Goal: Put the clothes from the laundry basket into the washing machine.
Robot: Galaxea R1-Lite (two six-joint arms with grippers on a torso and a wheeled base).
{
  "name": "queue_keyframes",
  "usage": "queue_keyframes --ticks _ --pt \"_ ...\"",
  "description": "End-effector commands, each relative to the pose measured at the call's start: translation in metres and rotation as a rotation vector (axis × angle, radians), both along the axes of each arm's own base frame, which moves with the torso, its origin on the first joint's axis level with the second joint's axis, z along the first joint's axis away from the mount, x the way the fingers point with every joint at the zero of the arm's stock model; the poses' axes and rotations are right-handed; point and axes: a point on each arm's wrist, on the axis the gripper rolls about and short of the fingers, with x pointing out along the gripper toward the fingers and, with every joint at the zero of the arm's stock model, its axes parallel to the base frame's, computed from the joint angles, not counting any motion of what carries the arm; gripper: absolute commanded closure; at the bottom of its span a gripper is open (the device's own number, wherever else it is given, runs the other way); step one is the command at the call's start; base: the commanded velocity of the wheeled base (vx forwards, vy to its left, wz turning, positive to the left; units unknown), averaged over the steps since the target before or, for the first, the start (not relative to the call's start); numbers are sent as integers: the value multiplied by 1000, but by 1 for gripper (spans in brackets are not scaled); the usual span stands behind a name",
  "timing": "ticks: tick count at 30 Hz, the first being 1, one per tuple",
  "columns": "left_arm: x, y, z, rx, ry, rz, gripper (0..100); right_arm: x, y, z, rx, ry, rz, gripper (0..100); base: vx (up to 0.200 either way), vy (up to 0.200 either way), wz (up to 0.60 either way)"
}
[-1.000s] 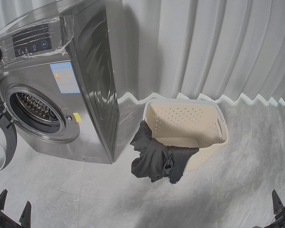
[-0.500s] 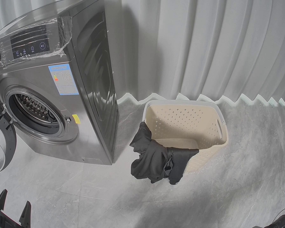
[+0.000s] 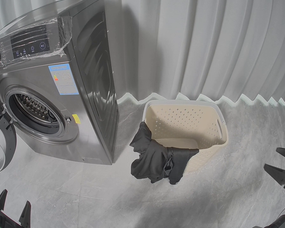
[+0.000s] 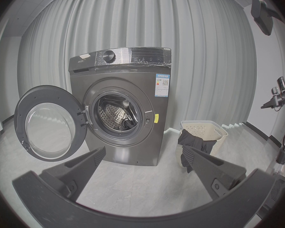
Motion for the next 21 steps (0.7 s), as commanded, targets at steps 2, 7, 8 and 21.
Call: queue_keyframes --ticks 2,7,8,21 --pt "0 0 -5 -4 0 0 0 93 19 -39 33 311 70 0 0 0 0" --pt "0 0 -5 -4 0 0 0 106 39 -46 24 388 64 0 0 0 0" --pt "0 0 -5 -4 0 0 0 108 42 -46 25 393 61 0 0 0 0" --pt "0 0 -5 -3 0 3 0 157 89 -95 19 489 -52 0 0 0 0"
